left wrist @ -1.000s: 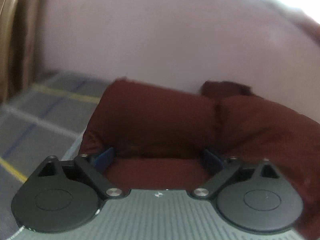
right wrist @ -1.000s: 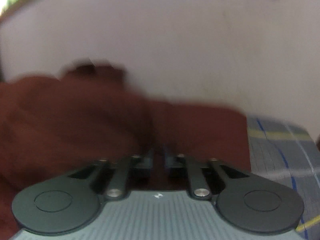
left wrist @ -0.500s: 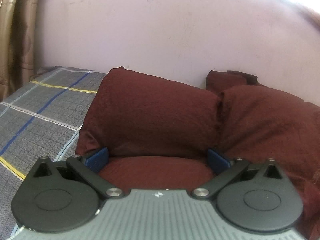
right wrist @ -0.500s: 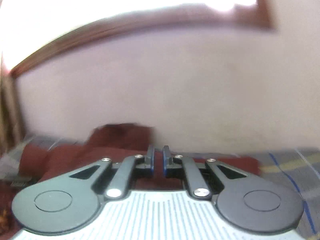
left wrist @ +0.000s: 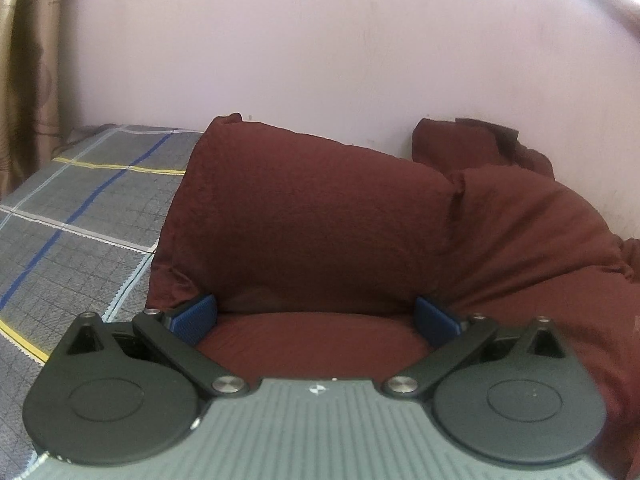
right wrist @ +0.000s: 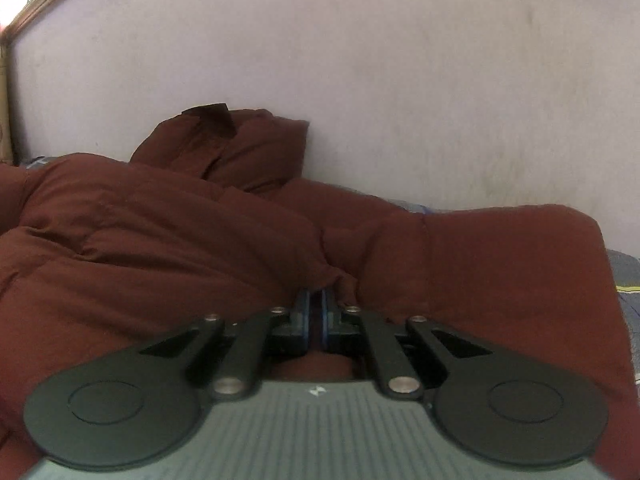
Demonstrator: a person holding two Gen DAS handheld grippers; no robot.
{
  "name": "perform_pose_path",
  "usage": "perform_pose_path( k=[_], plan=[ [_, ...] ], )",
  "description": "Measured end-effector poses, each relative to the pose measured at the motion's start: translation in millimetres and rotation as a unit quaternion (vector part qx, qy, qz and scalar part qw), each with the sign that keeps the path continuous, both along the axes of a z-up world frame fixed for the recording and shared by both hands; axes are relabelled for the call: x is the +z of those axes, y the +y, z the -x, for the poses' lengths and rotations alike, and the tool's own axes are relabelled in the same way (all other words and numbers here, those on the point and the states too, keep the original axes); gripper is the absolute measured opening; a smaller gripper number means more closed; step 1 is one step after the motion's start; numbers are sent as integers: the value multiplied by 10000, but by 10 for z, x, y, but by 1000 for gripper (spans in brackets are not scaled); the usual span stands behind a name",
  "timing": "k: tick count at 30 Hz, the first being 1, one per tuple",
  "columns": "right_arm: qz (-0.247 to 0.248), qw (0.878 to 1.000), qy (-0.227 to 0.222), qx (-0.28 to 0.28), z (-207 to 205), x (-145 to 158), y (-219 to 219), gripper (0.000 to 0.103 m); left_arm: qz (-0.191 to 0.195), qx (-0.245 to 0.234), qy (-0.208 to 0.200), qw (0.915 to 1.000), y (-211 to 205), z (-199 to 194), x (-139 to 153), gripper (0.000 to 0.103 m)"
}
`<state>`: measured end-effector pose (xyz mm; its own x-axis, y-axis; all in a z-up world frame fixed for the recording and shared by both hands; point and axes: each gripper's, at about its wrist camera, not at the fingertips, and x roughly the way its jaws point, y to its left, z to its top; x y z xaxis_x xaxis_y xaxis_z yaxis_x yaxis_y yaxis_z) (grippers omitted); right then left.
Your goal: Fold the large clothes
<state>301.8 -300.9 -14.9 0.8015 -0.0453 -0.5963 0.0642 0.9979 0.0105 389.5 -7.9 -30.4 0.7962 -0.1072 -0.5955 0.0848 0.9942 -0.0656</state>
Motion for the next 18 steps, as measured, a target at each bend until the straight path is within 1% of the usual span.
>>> perform_pose_path(
  k=[2,5,9,11,13,15,16,17,18],
  plan=[
    [421,9991,-35,-9,12,-46,114,3,-39,0,13,10000,-12,-8,-6,103],
    [413,9991,-43,-22,80,-34,111,3,-136,1,32,9999,-41,-16,-17,103],
    [439,9990,-43,-19,43,-32,112,3,-173,27,29,9998,-49,-26,-23,103],
    [420,9991,-53,-16,30,-29,101,3,-103,65,-8,9999,-27,-10,-20,103],
    [293,9994,-189,-36,107,37,61,4,-206,32,-40,9998,-28,39,18,103],
    [-132,9992,-207,-329,367,299,-27,7,-249,-126,-77,9996,28,220,154,101],
    [-470,9969,-405,-476,604,485,-88,14,-163,-230,-136,9995,88,350,238,101],
    [-720,9940,-651,-504,859,645,-140,28,-59,-297,-189,9994,166,502,319,102],
    [-908,9915,-801,-475,1164,794,-189,40,100,-348,-209,9991,281,702,402,102]
  ],
)
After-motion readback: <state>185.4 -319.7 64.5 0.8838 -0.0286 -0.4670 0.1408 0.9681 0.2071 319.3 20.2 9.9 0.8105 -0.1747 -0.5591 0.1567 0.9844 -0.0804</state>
